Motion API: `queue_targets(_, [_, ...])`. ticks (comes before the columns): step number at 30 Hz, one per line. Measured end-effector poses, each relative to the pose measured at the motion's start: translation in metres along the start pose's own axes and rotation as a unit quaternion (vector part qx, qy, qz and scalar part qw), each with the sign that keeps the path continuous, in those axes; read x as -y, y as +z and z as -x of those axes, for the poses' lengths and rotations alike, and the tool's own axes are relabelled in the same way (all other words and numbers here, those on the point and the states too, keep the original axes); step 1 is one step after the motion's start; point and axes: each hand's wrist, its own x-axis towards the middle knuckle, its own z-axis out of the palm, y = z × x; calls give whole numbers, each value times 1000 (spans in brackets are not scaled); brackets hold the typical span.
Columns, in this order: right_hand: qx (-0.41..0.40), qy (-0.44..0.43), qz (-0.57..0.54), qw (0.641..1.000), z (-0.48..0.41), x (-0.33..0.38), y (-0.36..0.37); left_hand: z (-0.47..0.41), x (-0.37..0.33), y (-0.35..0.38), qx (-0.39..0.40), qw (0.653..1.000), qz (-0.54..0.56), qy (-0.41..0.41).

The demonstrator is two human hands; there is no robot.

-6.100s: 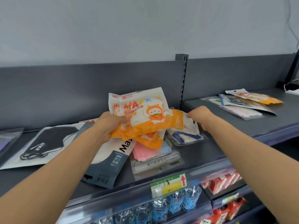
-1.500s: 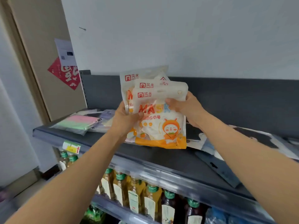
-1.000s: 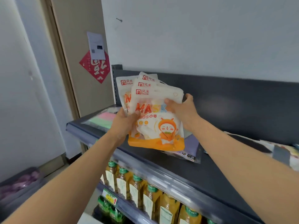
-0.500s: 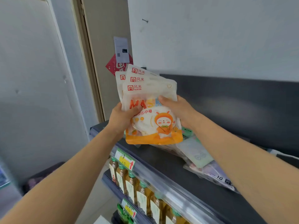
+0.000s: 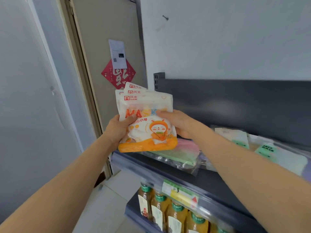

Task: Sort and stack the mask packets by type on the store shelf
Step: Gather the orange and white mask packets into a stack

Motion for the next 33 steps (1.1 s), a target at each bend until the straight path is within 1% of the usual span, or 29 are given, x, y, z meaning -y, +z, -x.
queue_targets(5, [-40,35,40,998,-31,-22,25,-32,18,-29,20,996,-77,-45])
queue_targets(8, [-78,52,94,991,-38,-25,31,-48,28,-34,33,991,-110,-74])
queue_targets(12, [-125,74,156,977,-36,-24,26,-65,37,-27,89,980,-144,-108])
queue_targets(14, [-145,82,168,972,-29,-22,17,-72,39,-17,119,975,-153,-109])
queue_targets(19, [-231,131,213,940,-9,-21,-17,-73,43,29,180,972,-121,-91])
queue_targets(22, [-269,147,216,927,1,-17,-31,-69,44,52,203,970,-111,-78])
queue_targets(25, [-303,118,208,922,-1,-8,-38,-70,35,61,185,977,-97,-43])
queue_targets(27, [-304,89,182,931,-9,-1,-36,-75,26,58,159,984,-78,-16])
queue_targets(30, [-261,58,115,957,-26,7,-24,-89,12,40,93,991,-100,18])
queue_targets(33, [-202,62,61,976,-48,6,-10,-105,13,19,52,990,-130,22])
